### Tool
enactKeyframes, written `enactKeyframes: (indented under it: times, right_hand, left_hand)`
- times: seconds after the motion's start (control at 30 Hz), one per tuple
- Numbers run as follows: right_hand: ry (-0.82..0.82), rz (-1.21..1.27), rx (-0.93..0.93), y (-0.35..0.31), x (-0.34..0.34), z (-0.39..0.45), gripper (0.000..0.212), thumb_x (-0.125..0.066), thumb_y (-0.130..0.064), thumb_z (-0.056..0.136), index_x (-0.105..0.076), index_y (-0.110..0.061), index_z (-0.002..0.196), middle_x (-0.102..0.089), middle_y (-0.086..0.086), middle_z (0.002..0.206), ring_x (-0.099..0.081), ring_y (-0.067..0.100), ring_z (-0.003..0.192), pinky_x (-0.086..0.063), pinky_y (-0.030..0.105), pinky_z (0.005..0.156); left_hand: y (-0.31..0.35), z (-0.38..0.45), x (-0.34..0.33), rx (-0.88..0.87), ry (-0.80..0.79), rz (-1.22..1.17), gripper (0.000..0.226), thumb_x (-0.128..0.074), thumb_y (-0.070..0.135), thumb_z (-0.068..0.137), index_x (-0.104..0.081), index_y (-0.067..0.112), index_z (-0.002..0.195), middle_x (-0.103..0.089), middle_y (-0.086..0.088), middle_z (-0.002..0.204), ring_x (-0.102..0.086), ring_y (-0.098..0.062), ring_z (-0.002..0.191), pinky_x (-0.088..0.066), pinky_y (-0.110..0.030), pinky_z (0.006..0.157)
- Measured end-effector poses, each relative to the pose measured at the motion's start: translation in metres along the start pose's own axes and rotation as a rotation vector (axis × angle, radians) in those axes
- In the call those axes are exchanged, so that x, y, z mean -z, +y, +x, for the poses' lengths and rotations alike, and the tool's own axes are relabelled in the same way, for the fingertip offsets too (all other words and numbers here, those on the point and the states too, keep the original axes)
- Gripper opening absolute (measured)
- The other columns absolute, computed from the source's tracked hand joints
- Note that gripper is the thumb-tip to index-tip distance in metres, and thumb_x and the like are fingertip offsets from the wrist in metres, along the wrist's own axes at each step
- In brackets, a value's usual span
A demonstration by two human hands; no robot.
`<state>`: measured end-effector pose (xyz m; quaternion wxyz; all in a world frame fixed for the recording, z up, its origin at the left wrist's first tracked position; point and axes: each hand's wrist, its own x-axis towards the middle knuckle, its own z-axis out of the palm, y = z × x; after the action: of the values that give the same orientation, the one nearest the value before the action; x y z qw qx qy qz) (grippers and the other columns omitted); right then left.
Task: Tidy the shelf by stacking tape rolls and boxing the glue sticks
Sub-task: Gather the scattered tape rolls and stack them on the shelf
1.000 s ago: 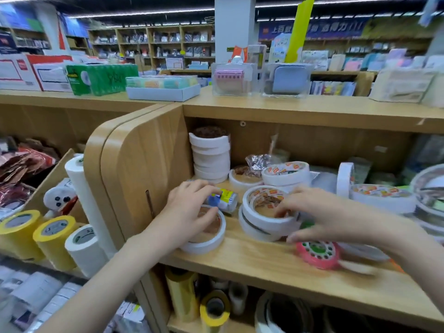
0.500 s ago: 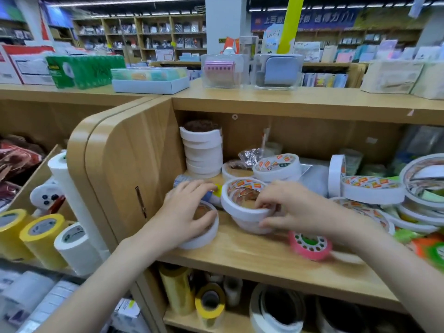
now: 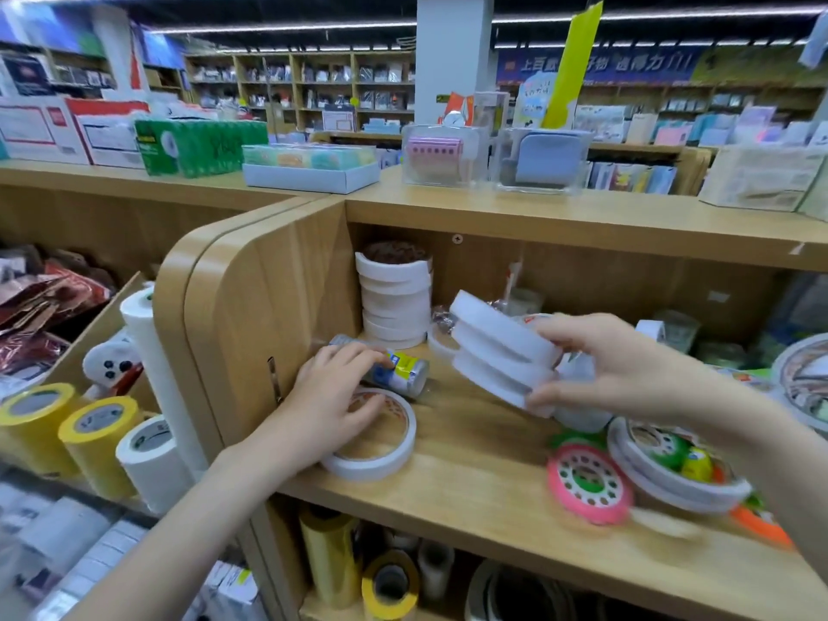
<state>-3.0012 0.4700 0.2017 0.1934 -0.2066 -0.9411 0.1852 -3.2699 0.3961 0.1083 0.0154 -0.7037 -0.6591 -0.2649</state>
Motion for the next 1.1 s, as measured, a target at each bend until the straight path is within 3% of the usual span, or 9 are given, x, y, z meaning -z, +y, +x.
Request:
enactKeyframes:
  times: [0.1, 0.2, 0.37, 0.5, 0.67, 0.8, 0.87, 1.0, 1.1]
  right_hand:
    - [0.097, 0.122, 0.029, -0.003, 0.017, 0.013, 0.029, -0.077, -0.026, 0.069, -0.060, -0.003, 0.077, -0.059, 0.010, 0.073, -0.056, 0.019, 0.070, -0.046, 0.024, 0.065]
    - [0.227, -0.048, 0.073, 0.000, 0.012, 0.039, 0.019, -0.076, -0.016, 0.072, -0.058, -0.017, 0.078, -0.053, -0.007, 0.070, -0.047, 0.006, 0.070, -0.038, 0.023, 0.063]
    - [-0.010, -0.619, 0.015, 0.024, -0.031, 0.082, 0.024, -0.058, -0.009, 0.081, -0.052, -0.015, 0.104, -0.049, 0.001, 0.108, -0.037, 0.023, 0.110, -0.037, 0.034, 0.083]
    - [0.015, -0.478, -0.010, 0.040, -0.032, 0.081, 0.055, -0.060, -0.009, 0.078, -0.045, -0.017, 0.130, -0.038, 0.003, 0.137, -0.027, 0.021, 0.126, -0.032, 0.036, 0.101]
    - [0.098, -0.438, -0.130, 0.044, 0.011, 0.045, 0.045, -0.065, -0.023, 0.082, -0.050, -0.023, 0.125, -0.049, 0.001, 0.127, -0.040, 0.019, 0.114, -0.033, 0.026, 0.094]
    - [-0.189, -0.614, -0.306, 0.044, 0.007, 0.027, 0.049, -0.066, -0.040, 0.079, -0.051, -0.025, 0.123, -0.038, 0.000, 0.133, -0.036, 0.023, 0.114, -0.042, 0.035, 0.091]
    - [-0.215, -0.599, -0.346, 0.044, -0.007, 0.024, 0.047, -0.066, -0.037, 0.080, -0.053, -0.020, 0.121, -0.035, 0.001, 0.133, -0.038, 0.025, 0.112, -0.046, 0.037, 0.086]
    - [-0.032, -0.519, -0.333, 0.043, -0.005, 0.019, 0.029, -0.067, -0.026, 0.078, -0.060, -0.013, 0.103, -0.040, 0.001, 0.121, -0.049, 0.024, 0.102, -0.046, 0.037, 0.079]
    - [0.149, -0.436, -0.320, 0.033, 0.017, 0.008, 0.023, -0.071, -0.023, 0.076, -0.061, -0.013, 0.093, -0.046, 0.002, 0.110, -0.051, 0.021, 0.102, -0.046, 0.038, 0.083]
  left_hand:
    - [0.008, 0.001, -0.001, 0.032, 0.053, -0.019, 0.069, -0.026, 0.057, 0.071, -0.056, 0.019, 0.120, -0.054, 0.004, 0.120, -0.043, -0.021, 0.115, -0.035, -0.041, 0.098]
    - [0.013, 0.001, -0.003, 0.088, 0.037, 0.012, 0.079, -0.020, 0.060, 0.067, -0.046, 0.022, 0.132, -0.048, 0.005, 0.125, -0.039, -0.020, 0.117, -0.033, -0.038, 0.100]
    - [0.017, -0.002, -0.008, 0.137, 0.077, 0.059, 0.080, -0.019, 0.060, 0.069, -0.050, 0.024, 0.132, -0.047, 0.003, 0.122, -0.035, -0.021, 0.114, -0.034, -0.042, 0.100]
    - [0.022, -0.005, -0.011, 0.157, 0.112, 0.069, 0.063, -0.032, 0.054, 0.079, -0.053, 0.023, 0.130, -0.047, 0.001, 0.125, -0.033, -0.022, 0.118, -0.035, -0.045, 0.099]
    - [0.032, -0.001, -0.013, 0.052, 0.130, 0.049, 0.061, -0.035, 0.047, 0.080, -0.051, 0.021, 0.132, -0.045, -0.009, 0.136, -0.039, -0.029, 0.121, -0.037, -0.048, 0.098]
    - [0.042, 0.010, -0.014, 0.032, 0.027, -0.010, 0.064, -0.030, 0.052, 0.079, -0.040, 0.032, 0.139, -0.032, -0.007, 0.146, -0.038, -0.028, 0.124, -0.034, -0.042, 0.103]
    - [0.040, 0.016, -0.017, 0.033, -0.019, -0.018, 0.062, -0.030, 0.053, 0.079, -0.037, 0.039, 0.138, -0.035, -0.004, 0.143, -0.044, -0.028, 0.120, -0.040, -0.046, 0.098]
    - [0.031, 0.021, -0.016, 0.023, -0.043, -0.006, 0.057, -0.028, 0.055, 0.078, -0.040, 0.045, 0.133, -0.048, 0.006, 0.131, -0.051, -0.022, 0.114, -0.041, -0.046, 0.094]
    - [0.032, 0.021, -0.014, -0.006, -0.067, 0.064, 0.062, -0.021, 0.058, 0.077, -0.038, 0.044, 0.135, -0.039, 0.012, 0.140, -0.040, -0.021, 0.125, -0.032, -0.043, 0.099]
